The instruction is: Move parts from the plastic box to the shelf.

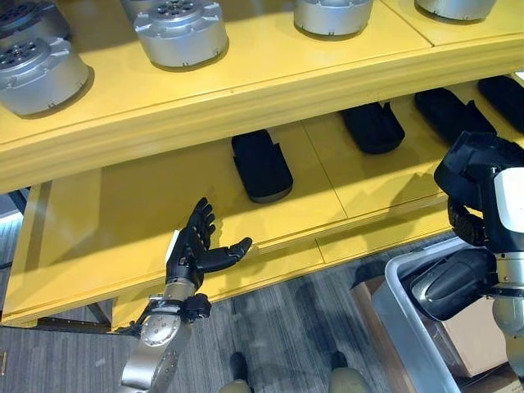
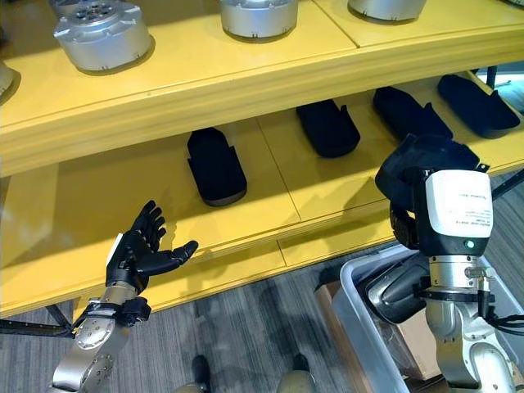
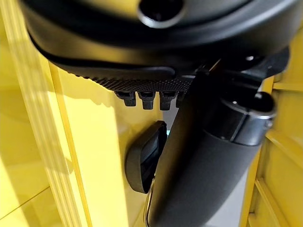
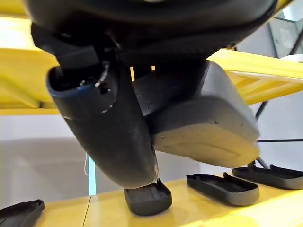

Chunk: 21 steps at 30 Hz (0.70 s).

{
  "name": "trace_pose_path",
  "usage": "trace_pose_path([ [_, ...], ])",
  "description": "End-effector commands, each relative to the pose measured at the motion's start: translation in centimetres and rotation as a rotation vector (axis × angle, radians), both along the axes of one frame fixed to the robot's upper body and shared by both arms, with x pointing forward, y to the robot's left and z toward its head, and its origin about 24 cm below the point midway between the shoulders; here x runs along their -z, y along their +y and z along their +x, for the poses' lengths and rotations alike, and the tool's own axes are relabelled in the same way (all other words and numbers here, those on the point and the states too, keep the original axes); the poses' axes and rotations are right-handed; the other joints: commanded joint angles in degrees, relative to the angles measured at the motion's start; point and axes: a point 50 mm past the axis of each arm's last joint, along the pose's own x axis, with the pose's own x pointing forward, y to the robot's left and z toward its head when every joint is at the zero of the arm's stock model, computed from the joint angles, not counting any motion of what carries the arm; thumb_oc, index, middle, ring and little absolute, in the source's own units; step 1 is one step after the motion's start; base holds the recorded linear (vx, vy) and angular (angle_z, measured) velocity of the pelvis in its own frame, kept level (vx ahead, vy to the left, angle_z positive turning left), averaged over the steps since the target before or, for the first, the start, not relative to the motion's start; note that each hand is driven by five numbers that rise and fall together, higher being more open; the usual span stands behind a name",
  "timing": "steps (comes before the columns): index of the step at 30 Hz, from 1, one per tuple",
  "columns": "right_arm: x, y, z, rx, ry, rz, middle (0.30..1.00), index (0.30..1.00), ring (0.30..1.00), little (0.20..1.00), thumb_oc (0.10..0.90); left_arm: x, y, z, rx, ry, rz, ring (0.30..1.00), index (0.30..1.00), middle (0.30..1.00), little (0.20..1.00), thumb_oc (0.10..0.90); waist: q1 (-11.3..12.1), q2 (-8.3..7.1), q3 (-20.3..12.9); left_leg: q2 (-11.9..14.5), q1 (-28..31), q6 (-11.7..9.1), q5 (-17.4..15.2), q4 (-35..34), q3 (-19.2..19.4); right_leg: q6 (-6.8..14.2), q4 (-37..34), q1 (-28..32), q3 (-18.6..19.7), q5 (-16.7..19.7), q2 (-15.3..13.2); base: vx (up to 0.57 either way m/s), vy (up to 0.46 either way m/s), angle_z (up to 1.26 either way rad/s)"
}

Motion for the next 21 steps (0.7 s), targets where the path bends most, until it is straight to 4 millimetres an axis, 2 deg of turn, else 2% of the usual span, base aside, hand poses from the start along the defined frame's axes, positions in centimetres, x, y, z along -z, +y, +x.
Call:
trace_pose_path([
  [1,-7.3,2.5,-0.1,-0.131,-0.342,-0.175,0.3,0.3,0.3,0.3,0.4,-5.2,0.1,0.7,0.02,-0.276,0.014,1.0,1.0,1.0,1.0,0.9,0.94,-4.64,-7.31,5.05,-1.0,-0.82,-3.9,7.19,2.11,1.59,-0.38,2.58,0.52,-0.48,-2.36,0.03,0.036,-0.06],
  [7,-7.3,3.1,0.3,-0.167,-0.309,-0.172,0.3,0.3,0.3,0.3,0.4,-4.9,0.7,0.3,-0.009,-0.261,0.031,1.0,1.0,1.0,1.0,0.9,2.0,-5.61,-7.82,3.96,-0.16,-0.37,-3.81,5.57,2.39,2.31,-2.66,3.43,0.34,1.06,-3.41,0.03,0.039,-0.05],
  [13,-7.0,3.6,0.7,-0.201,-0.319,-0.1,0.3,0.3,0.3,0.3,0.4,-5.1,1.0,0.4,-0.021,-0.264,0.049,1.0,1.0,1.0,1.0,0.9,3.62,-6.32,-6.67,1.93,-4.86,0.91,-5.77,9.5,-1.12,3.02,-4.23,3.69,-1.25,2.77,-5.17,-0.01,0.071,0.16],
  [16,-6.1,4.4,1.5,-0.228,-0.294,-0.032,0.3,0.3,0.3,0.3,0.4,-5.2,1.3,0.5,-0.027,-0.268,0.061,1.0,1.0,1.0,1.0,0.9,4.33,-6.1,-6.5,-1.56,-7.12,3.39,-8.32,11.95,-2.19,3.92,-3.87,2.53,-1.04,8.04,-8.49,0.02,0.244,0.27],
  [19,-5.3,5.3,2.3,-0.25,-0.262,-0.012,0.3,0.3,0.3,0.3,0.4,-5.9,0.9,0.8,-0.013,-0.301,0.062,1.0,1.0,1.0,1.0,0.9,4.2,-5.22,-6.18,-4.34,-6.28,5.59,-8.11,9.86,-0.96,3.62,0.6,-1.17,0.56,14.83,-10.18,0.03,0.308,0.03],
  [21,-5.0,6.0,3.1,-0.275,-0.24,-0.003,0.3,0.3,0.3,0.3,0.4,-6.2,0.9,0.9,-0.016,-0.319,0.063,1.0,1.0,1.0,1.0,0.9,4.49,-3.73,-5.26,-5.46,-3.77,6.52,-7.39,5.8,0.8,2.17,5.13,-4.73,-2.27,13.38,-9.08,0.01,0.321,-0.07],
])
